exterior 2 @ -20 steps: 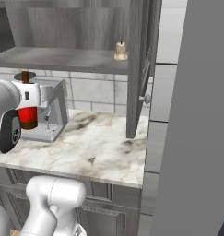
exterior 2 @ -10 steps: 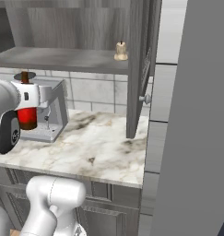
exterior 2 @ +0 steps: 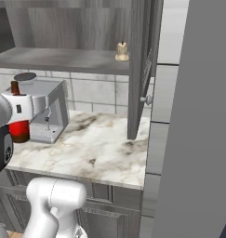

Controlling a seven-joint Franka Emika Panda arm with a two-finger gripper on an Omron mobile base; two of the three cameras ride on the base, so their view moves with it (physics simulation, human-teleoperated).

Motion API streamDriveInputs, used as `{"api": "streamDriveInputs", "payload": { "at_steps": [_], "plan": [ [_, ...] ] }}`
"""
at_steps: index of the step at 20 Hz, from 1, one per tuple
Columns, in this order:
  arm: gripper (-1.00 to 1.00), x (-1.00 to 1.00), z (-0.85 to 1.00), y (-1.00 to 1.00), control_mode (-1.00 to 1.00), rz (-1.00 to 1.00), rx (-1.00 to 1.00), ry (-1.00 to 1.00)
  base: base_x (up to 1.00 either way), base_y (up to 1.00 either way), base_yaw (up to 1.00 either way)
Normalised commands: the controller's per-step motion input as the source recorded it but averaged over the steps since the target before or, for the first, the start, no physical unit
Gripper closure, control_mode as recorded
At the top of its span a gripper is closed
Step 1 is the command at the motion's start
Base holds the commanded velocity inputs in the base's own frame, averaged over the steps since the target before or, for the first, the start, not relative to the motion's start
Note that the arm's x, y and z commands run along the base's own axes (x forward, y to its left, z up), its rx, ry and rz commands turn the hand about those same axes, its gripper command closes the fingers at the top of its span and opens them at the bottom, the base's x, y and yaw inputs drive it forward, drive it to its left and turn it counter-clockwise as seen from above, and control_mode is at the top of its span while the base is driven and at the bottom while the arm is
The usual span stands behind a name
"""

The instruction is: Get the candle and the beer from the cabinet and move them to the dining counter.

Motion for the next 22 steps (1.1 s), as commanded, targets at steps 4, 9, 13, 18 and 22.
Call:
{"api": "streamDriveInputs", "payload": {
  "at_steps": [4,9,13,18,22],
  "plan": [
    [1.0,-0.01,0.0,0.06,-1.0,0.03,0.0,0.01,0.0,0.0,0.0],
    [1.0,0.0,0.0,0.0,-1.0,0.0,0.0,0.01,0.0,0.0,0.0],
    [1.0,0.0,0.0,0.0,-1.0,0.0,0.0,0.0,0.0,0.0,0.0],
    [1.0,0.0,0.0,0.0,-1.0,0.0,0.0,0.0,0.0,0.0,0.0],
    [1.0,0.0,0.0,0.0,-1.0,0.0,0.0,0.0,0.0,0.0,0.0]
  ]
}}
